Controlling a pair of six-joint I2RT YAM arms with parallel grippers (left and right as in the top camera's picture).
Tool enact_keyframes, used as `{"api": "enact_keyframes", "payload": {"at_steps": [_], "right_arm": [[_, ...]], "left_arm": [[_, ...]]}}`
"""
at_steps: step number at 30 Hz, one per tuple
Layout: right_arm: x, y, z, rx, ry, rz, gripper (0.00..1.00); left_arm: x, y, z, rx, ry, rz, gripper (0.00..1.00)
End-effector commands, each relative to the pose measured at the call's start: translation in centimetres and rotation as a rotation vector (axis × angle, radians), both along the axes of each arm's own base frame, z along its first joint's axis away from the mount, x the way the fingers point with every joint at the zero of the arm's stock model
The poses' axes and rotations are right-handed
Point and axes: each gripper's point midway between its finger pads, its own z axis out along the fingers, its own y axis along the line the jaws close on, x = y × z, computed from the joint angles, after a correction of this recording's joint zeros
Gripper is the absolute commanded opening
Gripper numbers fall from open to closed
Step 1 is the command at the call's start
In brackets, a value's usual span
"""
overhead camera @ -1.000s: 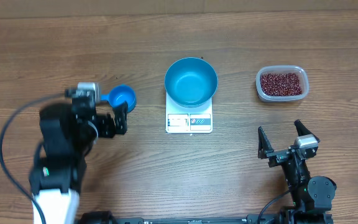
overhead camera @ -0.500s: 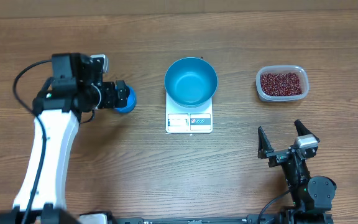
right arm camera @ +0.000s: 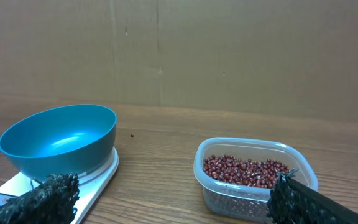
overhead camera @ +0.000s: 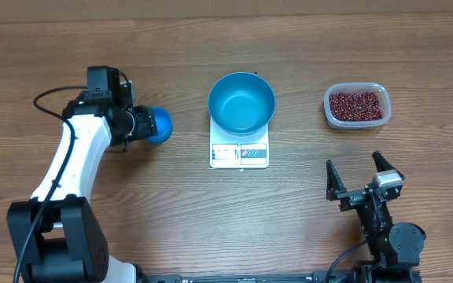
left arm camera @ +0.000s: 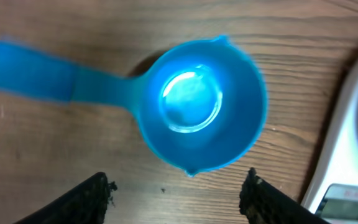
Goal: Scoop item into bowl and weigh 150g on scale
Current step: 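Reach the left gripper down to the blue scoop's cup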
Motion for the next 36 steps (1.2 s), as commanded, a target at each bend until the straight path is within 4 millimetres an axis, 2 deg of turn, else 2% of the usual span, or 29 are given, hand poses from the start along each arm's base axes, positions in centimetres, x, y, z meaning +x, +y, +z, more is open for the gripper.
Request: {"api": "enact_keyframes", "payload": {"at_steps": [1,5,9,11,14,17,19,22,27,32,36], "right_arm": [[0.0,0.0,-0.2,0.009,-0.001,0.001,1.00],[0.0,0.0,-0.2,0.009,-0.001,0.001,1.00],[0.0,0.0,-0.2,0.009,-0.001,0.001,1.00],[0.0,0.0,-0.2,0.009,-0.001,0.001,1.00],[0.0,0.0,-0.2,0.009,-0.001,0.001,1.00],[0.0,0.0,-0.2,0.009,-0.001,0.001,1.00],[0.0,0.0,-0.2,0.009,-0.001,0.001,1.00],[0.0,0.0,-0.2,0.009,-0.001,0.001,1.00],[0.0,0.0,-0.2,0.009,-0.001,0.001,1.00],[0.0,0.0,-0.2,0.009,-0.001,0.001,1.00],[0.0,0.0,-0.2,0.009,-0.001,0.001,1.00]], "left_arm": [[-0.1,0.5,-0.2,0.043,0.029,0.246,0.59],[0.3,-0.5,-0.8,0.062,0.027,0.281,0.59],[2.0,-0.8,-0.8,0.054,-0.031,0.257,0.60],[3.4,-1.2,-0.2,0.062,-0.094,0.145,0.65],[5.4,-1.8,0.9,0.126,-0.200,-0.112,0.76],[6.4,-1.9,1.4,0.198,-0.255,-0.264,0.82],[7.0,-1.9,1.7,0.254,-0.286,-0.376,0.79],[7.9,-2.0,0.9,0.358,-0.309,-0.587,0.70],[8.0,-1.6,-1.9,0.447,-0.257,-0.789,0.68],[8.0,-1.7,-3.8,0.459,-0.229,-0.864,0.67],[8.8,-1.5,-3.9,0.468,-0.251,-0.853,0.64]]}}
